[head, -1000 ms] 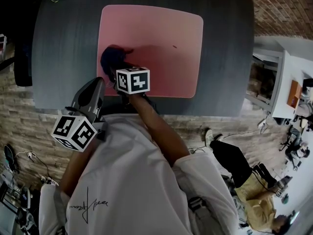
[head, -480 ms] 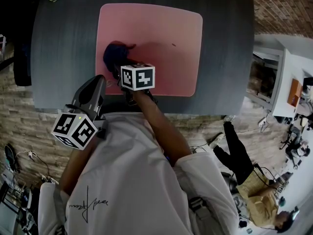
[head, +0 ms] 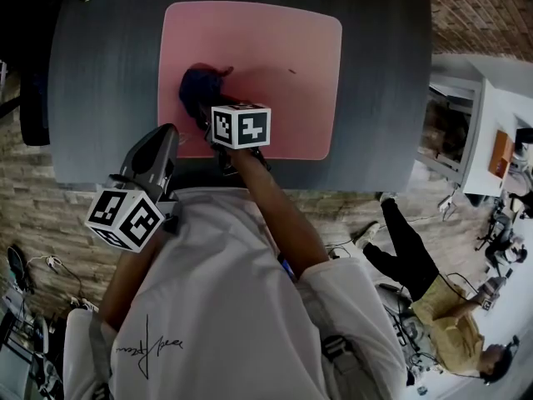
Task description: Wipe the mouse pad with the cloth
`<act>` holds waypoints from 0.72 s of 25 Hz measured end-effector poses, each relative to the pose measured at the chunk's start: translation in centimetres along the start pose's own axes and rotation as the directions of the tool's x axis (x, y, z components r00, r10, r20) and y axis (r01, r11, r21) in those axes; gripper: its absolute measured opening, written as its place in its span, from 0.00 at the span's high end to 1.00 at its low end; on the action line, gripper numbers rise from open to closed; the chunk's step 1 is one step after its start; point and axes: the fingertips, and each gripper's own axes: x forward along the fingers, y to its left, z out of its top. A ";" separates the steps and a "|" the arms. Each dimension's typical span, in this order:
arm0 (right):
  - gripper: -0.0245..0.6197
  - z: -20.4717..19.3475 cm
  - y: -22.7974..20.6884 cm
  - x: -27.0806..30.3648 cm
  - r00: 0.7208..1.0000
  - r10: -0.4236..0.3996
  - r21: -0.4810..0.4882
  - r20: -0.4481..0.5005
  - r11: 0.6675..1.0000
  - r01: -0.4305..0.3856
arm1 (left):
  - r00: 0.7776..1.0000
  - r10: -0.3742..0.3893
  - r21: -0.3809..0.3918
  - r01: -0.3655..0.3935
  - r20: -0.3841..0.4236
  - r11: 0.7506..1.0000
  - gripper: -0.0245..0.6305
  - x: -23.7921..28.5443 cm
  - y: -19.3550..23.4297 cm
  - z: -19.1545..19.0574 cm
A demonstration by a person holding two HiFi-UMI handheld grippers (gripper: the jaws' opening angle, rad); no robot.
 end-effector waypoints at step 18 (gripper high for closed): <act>0.80 0.4 -2.3 -1.8 1.000 -0.021 0.009 0.012 1.000 0.021 | 1.000 -0.008 0.000 0.008 -0.013 1.000 0.94 0.5 -0.4 -0.4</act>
